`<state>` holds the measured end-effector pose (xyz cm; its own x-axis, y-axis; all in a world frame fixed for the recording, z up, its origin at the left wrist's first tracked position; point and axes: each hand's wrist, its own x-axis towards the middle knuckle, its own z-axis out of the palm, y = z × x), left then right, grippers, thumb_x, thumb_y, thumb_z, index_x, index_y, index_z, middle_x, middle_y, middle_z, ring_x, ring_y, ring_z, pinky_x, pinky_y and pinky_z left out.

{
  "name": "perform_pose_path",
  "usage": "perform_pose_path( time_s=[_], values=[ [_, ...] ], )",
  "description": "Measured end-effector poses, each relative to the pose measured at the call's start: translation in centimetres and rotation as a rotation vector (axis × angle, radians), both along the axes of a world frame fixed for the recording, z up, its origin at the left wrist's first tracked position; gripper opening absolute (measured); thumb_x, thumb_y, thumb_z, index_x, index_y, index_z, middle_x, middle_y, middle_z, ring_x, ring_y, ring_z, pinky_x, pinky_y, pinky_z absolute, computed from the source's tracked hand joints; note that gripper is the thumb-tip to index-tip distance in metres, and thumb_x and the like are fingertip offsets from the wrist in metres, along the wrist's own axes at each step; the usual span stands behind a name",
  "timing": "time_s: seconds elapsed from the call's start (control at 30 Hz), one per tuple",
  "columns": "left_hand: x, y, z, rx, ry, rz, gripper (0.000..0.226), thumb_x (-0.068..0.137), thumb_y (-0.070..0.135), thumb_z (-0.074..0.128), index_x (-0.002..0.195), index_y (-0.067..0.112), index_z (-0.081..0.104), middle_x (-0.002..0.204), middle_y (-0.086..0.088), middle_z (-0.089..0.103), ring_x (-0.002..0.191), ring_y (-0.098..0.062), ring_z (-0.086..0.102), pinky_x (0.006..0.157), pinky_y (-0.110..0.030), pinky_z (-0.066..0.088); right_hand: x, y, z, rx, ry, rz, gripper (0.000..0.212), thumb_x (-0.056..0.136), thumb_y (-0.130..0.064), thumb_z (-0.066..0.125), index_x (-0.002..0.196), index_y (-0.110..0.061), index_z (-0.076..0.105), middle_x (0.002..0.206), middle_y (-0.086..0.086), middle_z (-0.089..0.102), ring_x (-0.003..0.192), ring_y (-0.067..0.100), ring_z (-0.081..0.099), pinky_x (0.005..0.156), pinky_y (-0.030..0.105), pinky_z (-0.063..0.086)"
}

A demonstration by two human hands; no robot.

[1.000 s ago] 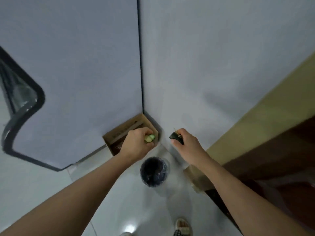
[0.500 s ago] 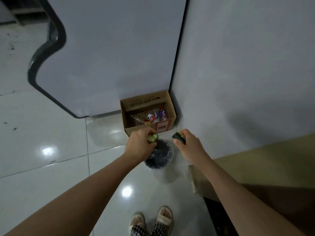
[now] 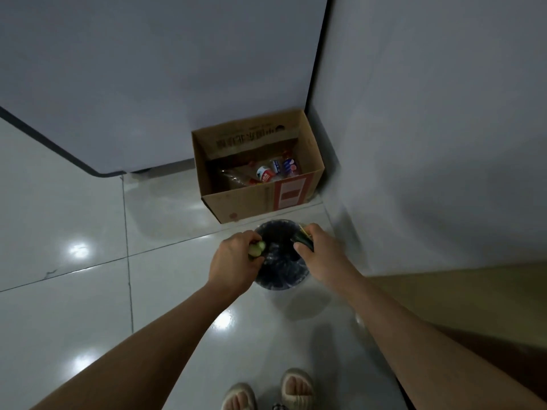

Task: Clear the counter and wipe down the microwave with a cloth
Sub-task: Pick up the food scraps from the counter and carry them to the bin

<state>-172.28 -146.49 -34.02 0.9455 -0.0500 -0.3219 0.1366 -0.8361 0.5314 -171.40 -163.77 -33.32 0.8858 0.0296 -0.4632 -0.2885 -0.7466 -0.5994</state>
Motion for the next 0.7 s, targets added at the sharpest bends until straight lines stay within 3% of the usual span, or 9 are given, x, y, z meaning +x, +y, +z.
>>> perform_pose_path(
  time_s=[0.17,0.37,0.7],
  values=[
    [0.9,-0.8,-9.7,0.036,0.001,0.017,0.032,0.081,0.02,0.068,0.112,0.019,0.062,0.107,-0.003,0.066,0.095,-0.02,0.06,0.077,-0.026,0.048,0.9,0.6,-10.2,-0.026,-0.021,0.036,0.023,0.094,-0.022,0.052,0.112,-0.008,0.049,0.112,0.011,0.057,0.106,0.027,0.054,0.089,0.036,0.044],
    [2.5,-2.2,-19.7,0.073,-0.015,0.012,0.036,0.081,0.018,0.067,0.117,0.02,0.06,0.113,-0.004,0.065,0.1,-0.022,0.061,0.08,-0.028,0.049,2.5,1.3,-21.0,-0.093,-0.016,0.077,0.023,0.093,-0.021,0.054,0.111,-0.006,0.048,0.113,0.014,0.055,0.107,0.031,0.053,0.085,0.035,0.041],
    [3.6,-2.4,-28.1,0.17,-0.024,-0.041,0.041,0.084,0.014,0.06,0.123,0.02,0.053,0.117,-0.004,0.06,0.104,-0.025,0.06,0.078,-0.033,0.05,3.5,2.0,-30.1,-0.134,0.033,0.142,0.033,0.094,-0.02,0.053,0.122,-0.004,0.045,0.124,0.017,0.052,0.114,0.033,0.047,0.091,0.041,0.044]
  ],
)
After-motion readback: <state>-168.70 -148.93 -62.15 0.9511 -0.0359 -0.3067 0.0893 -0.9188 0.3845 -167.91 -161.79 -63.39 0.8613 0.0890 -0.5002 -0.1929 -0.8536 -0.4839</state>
